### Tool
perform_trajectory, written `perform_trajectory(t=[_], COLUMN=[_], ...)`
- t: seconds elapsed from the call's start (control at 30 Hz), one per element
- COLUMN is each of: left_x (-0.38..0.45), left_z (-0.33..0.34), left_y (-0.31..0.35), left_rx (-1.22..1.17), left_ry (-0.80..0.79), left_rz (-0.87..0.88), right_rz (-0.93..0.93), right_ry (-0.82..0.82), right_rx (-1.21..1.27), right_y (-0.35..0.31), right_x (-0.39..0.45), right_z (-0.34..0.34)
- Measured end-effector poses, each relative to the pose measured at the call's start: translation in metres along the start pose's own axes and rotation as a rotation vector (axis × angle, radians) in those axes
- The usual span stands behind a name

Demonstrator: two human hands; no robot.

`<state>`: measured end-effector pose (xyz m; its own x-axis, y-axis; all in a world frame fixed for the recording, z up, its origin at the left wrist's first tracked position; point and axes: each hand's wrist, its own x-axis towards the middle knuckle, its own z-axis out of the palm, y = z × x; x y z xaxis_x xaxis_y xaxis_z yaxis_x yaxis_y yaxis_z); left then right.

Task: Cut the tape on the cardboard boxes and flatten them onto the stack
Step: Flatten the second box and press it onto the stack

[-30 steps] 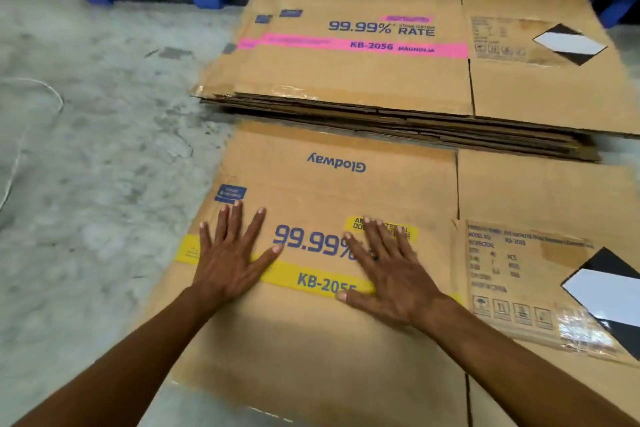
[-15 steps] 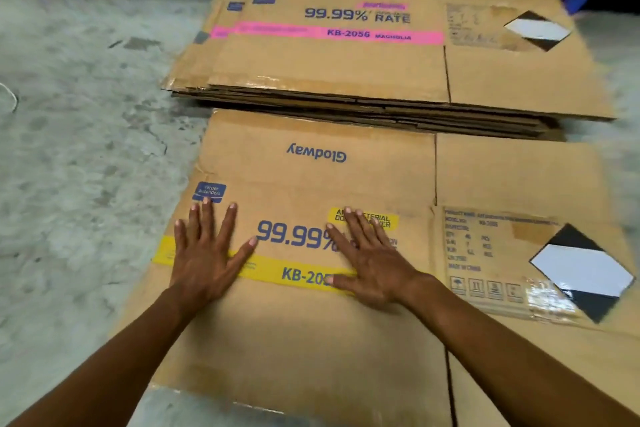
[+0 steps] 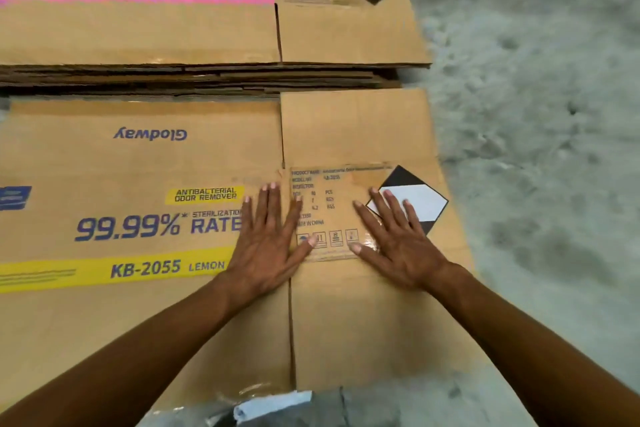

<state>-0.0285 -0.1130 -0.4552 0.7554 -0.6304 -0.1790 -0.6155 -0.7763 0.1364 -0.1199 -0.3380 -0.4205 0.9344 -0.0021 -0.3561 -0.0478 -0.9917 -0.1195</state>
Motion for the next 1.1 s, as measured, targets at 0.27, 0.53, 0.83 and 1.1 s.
perform_trajectory(t=[0.27, 0.53, 0.83, 1.1], left_x=[0.002, -0.037, -0.166, -0.191], left_z=[0.000, -0.026, -0.042, -0.032], left_y=[0.003, -0.037, -0.090, -0.089], left_rx=[0.026, 0.058, 0.061, 0.159], left_ry=[-0.081, -0.258, -0.464, -0.416], left_rz=[-0.001, 0.151, 0.191, 0.200], right_rz=[-0.020, 0.034, -0.394, -0.246], right_ry=[0.036, -0.085, -0.332, -0.082], right_rx=[0.031, -0.064, -0.472, -0.471], right_y=[0.010, -0.029, -0.118, -0.137], right_x=[0.005, -0.008, -0.087, -0.098], right_z=[0.016, -0.016, 0.000, 0.043])
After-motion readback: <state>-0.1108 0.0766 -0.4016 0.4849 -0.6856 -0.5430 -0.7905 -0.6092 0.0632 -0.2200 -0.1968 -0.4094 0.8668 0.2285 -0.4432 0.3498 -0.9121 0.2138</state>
